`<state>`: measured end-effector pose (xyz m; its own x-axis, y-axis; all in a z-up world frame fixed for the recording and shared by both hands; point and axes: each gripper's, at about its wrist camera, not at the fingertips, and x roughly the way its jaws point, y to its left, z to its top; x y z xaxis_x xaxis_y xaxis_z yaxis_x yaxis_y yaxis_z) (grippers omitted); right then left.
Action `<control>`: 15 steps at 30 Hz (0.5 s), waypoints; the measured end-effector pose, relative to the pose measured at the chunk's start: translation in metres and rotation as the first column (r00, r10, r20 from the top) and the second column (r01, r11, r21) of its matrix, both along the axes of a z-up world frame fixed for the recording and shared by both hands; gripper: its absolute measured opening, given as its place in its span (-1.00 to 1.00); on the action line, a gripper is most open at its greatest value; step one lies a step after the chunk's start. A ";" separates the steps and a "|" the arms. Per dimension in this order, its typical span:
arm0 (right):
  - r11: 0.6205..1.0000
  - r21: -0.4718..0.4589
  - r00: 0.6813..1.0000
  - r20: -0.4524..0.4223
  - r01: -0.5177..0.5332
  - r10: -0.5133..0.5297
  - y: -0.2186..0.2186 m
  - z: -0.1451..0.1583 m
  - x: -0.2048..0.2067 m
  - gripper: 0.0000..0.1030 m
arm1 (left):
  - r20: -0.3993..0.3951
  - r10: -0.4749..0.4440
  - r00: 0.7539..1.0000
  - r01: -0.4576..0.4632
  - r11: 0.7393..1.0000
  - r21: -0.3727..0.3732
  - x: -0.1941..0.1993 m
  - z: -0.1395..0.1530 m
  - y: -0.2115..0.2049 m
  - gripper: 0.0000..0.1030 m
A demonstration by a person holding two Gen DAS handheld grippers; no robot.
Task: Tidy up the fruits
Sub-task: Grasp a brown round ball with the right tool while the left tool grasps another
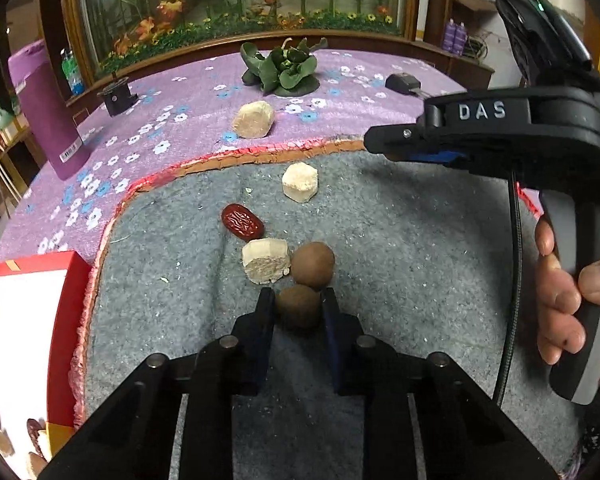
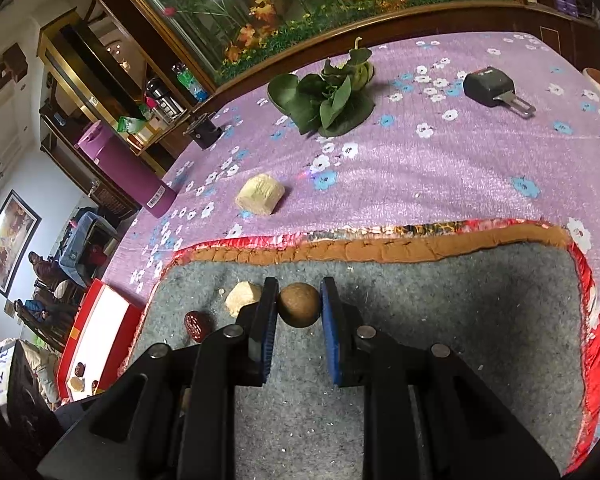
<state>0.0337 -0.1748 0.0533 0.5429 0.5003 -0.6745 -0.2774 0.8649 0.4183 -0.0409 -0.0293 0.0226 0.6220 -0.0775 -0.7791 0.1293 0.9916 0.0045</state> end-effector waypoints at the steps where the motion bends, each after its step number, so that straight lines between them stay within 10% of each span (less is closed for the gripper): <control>1: 1.000 -0.005 1.000 0.006 0.001 -0.001 0.001 0.000 0.000 -0.56 | 0.003 0.002 1.000 -0.002 1.000 -0.007 0.000 0.000 0.001 -0.58; 15: 0.999 -0.042 1.000 0.014 0.014 -0.013 0.000 -0.005 0.000 -0.56 | 0.188 0.102 0.977 -0.119 0.989 0.083 -0.033 0.040 0.022 -0.58</control>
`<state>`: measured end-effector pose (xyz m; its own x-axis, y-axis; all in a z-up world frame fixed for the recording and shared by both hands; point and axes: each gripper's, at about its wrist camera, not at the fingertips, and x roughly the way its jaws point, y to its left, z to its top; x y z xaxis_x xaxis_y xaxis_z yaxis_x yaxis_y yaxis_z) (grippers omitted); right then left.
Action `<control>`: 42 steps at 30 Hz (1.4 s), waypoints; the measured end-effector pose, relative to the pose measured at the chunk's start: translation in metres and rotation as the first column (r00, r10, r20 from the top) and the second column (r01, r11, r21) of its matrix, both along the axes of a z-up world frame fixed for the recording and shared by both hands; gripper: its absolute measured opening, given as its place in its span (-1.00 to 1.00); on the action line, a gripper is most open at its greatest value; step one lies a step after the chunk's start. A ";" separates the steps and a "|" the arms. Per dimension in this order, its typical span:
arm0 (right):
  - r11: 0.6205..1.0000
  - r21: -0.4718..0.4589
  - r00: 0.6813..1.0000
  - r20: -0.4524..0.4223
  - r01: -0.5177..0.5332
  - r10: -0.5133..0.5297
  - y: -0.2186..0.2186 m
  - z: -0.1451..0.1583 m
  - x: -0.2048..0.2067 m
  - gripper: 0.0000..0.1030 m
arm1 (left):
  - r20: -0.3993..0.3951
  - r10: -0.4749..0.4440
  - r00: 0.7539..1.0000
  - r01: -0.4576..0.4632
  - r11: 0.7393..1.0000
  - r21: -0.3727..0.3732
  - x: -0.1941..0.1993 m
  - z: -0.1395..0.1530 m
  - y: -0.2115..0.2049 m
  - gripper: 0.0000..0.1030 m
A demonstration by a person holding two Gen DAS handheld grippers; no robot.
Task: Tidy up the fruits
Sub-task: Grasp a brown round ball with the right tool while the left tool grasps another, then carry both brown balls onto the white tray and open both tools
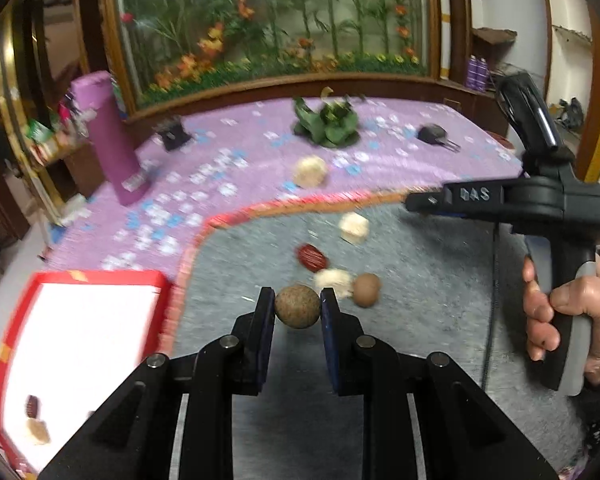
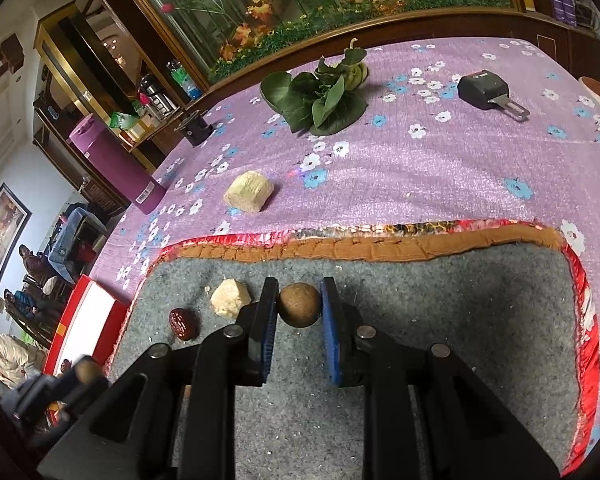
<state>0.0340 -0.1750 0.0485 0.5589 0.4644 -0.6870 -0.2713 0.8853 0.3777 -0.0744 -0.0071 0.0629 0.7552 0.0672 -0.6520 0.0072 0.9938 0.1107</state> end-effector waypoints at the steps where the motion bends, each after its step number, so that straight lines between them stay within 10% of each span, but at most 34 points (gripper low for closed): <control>1: 1.000 -0.001 1.000 0.003 0.002 -0.002 0.000 0.000 -0.001 -0.56 | 0.017 0.011 1.000 -0.012 1.000 0.014 -0.003 0.004 0.002 -0.58; 21: 0.998 0.030 0.992 0.116 -0.055 0.051 0.016 0.020 -0.027 -0.56 | 0.117 0.126 0.985 -0.130 0.991 0.029 -0.029 0.024 0.058 -0.58; 42: 0.909 0.024 0.901 0.144 -0.416 0.408 0.180 0.026 -0.103 -0.54 | 0.135 0.269 0.954 -0.274 0.962 0.018 -0.056 0.019 0.130 -0.58</control>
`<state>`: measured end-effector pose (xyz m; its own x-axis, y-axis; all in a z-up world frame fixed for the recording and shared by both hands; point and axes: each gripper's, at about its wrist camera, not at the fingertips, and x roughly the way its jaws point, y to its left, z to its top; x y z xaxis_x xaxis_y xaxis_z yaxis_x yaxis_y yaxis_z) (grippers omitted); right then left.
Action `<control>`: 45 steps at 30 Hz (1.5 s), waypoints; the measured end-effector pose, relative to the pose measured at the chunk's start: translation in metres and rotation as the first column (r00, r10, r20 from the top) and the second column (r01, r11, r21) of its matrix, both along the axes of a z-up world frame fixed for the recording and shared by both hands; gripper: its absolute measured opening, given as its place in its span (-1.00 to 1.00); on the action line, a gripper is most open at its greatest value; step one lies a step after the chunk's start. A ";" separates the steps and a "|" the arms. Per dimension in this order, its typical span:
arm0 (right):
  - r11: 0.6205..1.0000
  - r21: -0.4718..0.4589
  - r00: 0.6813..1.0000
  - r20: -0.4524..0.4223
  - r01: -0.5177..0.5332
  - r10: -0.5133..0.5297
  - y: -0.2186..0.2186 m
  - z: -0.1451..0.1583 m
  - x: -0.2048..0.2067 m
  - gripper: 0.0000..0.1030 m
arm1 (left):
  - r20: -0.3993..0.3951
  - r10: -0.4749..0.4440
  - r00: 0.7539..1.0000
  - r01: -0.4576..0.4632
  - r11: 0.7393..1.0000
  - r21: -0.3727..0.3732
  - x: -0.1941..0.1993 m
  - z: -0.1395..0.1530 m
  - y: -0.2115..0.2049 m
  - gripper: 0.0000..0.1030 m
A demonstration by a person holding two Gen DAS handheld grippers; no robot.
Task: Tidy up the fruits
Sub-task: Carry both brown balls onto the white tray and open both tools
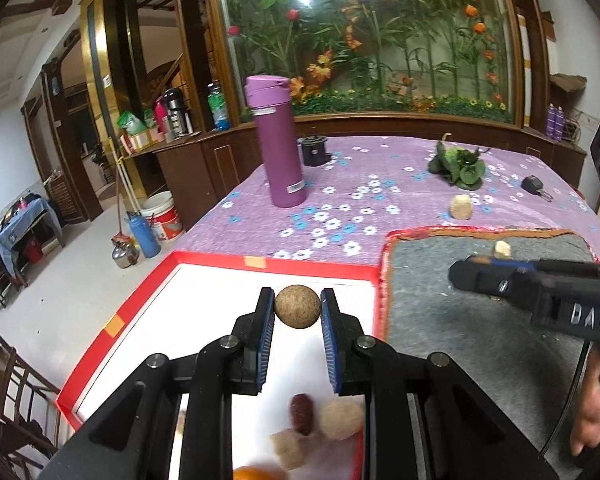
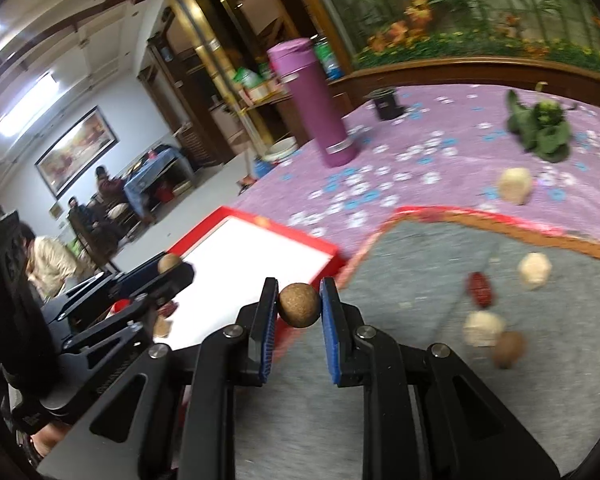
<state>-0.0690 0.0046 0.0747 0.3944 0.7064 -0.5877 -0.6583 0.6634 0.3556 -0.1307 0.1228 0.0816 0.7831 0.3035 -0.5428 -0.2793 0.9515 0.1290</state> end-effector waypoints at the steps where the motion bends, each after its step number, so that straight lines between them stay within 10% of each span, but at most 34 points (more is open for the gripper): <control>1: 1.000 -0.002 1.000 -0.002 -0.017 0.017 0.009 -0.001 -0.003 -0.54 | -0.001 0.008 1.000 -0.008 1.000 -0.002 -0.001 -0.001 0.004 -0.58; 45: 0.983 -0.071 0.981 -0.108 -0.170 0.162 0.115 -0.041 -0.017 -0.51 | -0.066 0.142 0.988 -0.146 0.988 -0.055 -0.008 -0.035 0.084 -0.56</control>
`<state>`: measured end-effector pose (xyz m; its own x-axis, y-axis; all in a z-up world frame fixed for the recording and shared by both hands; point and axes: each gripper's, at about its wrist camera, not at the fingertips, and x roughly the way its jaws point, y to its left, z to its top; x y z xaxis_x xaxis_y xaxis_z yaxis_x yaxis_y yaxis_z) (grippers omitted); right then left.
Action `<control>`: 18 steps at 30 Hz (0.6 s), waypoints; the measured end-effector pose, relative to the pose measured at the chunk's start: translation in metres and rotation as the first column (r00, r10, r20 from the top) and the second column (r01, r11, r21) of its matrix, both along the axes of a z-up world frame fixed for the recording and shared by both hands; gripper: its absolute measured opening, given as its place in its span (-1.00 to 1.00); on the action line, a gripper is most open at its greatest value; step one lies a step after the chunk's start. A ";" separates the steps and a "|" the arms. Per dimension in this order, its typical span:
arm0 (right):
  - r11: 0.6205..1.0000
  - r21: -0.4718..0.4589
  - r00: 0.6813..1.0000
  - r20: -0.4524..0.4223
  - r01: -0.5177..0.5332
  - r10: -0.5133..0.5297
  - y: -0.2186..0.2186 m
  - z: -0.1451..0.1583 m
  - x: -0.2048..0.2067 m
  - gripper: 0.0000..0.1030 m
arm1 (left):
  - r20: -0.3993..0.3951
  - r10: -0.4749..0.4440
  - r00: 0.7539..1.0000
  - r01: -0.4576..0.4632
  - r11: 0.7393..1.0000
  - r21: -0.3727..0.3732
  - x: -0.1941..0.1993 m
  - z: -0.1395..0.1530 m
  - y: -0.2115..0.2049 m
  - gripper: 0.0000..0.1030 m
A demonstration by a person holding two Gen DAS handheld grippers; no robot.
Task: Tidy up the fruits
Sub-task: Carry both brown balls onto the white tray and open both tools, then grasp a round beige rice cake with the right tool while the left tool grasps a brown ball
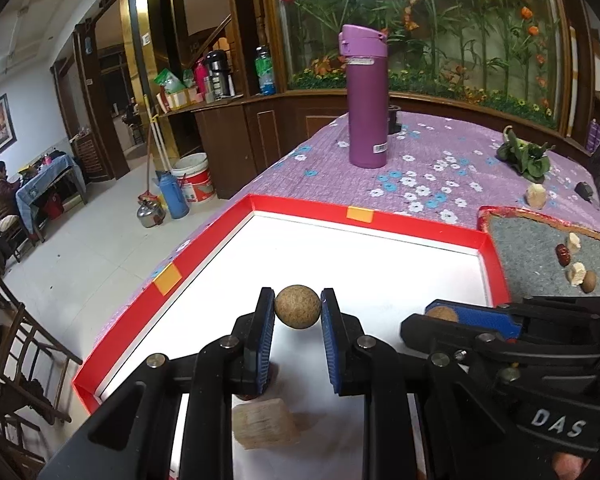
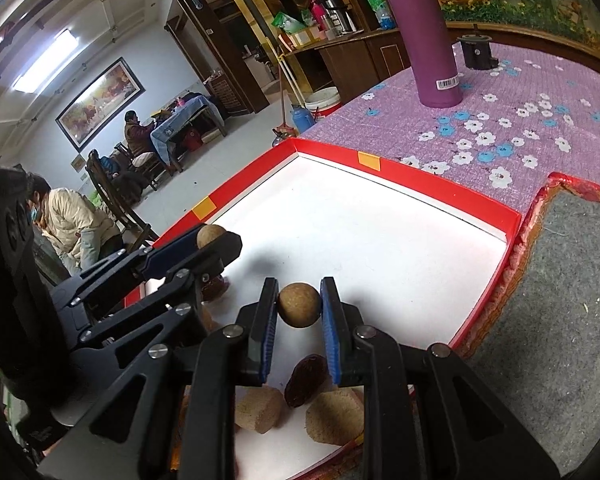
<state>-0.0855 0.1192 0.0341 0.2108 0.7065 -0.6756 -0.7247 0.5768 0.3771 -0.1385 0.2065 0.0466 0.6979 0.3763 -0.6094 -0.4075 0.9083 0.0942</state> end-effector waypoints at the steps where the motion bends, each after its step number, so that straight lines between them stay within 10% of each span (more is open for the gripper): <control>1: 1.000 -0.002 1.000 -0.003 0.004 -0.004 0.000 -0.001 0.001 -0.45 | -0.009 0.003 1.000 -0.003 1.000 -0.007 0.001 -0.002 0.001 -0.50; 7: 0.994 0.062 0.994 -0.066 0.091 -0.087 -0.021 0.001 0.017 0.06 | 0.017 0.083 0.996 -0.083 0.996 -0.016 -0.009 0.004 0.009 0.57; 18: 0.971 0.110 0.977 0.003 0.211 -0.213 -0.076 0.033 0.029 0.09 | 0.010 0.020 1.000 -0.020 0.996 0.085 -0.009 0.015 -0.028 0.58</control>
